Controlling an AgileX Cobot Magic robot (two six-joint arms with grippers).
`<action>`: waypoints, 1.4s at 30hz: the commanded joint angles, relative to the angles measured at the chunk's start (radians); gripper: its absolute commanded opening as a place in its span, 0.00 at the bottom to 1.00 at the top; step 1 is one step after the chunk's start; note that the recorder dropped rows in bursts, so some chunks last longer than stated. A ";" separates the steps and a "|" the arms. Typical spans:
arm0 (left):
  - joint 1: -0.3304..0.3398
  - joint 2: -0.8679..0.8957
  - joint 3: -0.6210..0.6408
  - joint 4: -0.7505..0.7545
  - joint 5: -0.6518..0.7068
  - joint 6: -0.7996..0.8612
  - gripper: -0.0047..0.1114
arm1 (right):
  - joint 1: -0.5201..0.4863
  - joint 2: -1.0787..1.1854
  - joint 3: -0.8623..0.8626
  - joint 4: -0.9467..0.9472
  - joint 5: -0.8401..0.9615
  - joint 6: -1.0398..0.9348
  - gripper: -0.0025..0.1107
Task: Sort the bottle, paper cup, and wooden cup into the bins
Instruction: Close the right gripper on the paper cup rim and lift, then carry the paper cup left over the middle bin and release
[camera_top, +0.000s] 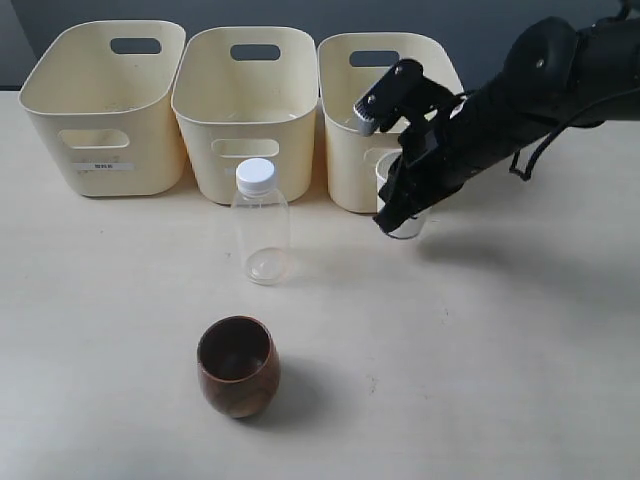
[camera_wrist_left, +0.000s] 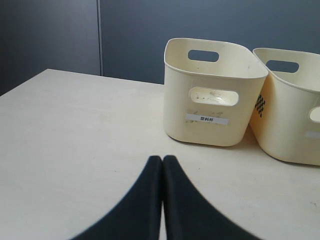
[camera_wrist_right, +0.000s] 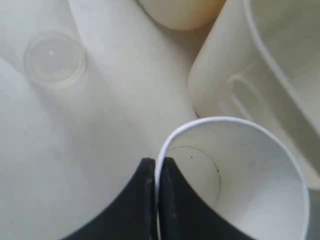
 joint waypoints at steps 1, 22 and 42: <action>-0.003 -0.005 0.002 0.001 -0.005 -0.001 0.04 | 0.029 -0.079 -0.058 0.040 0.032 -0.023 0.03; -0.003 -0.005 0.002 0.001 -0.005 -0.001 0.04 | 0.302 0.149 -0.520 0.036 -0.289 0.003 0.03; -0.003 -0.005 0.002 0.001 -0.005 -0.001 0.04 | 0.193 0.513 -0.794 -0.005 -0.269 0.271 0.02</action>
